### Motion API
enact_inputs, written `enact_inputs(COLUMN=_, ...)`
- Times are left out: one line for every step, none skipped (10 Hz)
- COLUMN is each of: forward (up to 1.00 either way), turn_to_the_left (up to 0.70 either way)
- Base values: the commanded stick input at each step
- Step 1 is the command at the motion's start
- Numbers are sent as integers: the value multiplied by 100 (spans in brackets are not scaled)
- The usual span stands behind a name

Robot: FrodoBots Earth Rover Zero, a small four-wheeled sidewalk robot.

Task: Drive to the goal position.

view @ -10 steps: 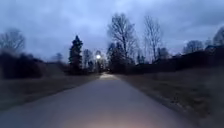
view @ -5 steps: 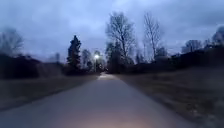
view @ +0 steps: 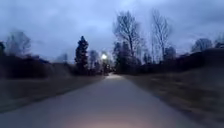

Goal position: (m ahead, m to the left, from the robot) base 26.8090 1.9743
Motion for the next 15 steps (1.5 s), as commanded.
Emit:
enact_inputs(forward=100, turn_to_the_left=0)
enact_inputs(forward=100, turn_to_the_left=0)
enact_inputs(forward=100, turn_to_the_left=0)
enact_inputs(forward=100, turn_to_the_left=0)
enact_inputs(forward=100, turn_to_the_left=0)
enact_inputs(forward=100, turn_to_the_left=0)
enact_inputs(forward=100, turn_to_the_left=0)
enact_inputs(forward=100, turn_to_the_left=0)
enact_inputs(forward=100, turn_to_the_left=0)
enact_inputs(forward=100, turn_to_the_left=0)
enact_inputs(forward=100, turn_to_the_left=0)
enact_inputs(forward=100, turn_to_the_left=0)
enact_inputs(forward=100, turn_to_the_left=0)
enact_inputs(forward=100, turn_to_the_left=0)
enact_inputs(forward=100, turn_to_the_left=0)
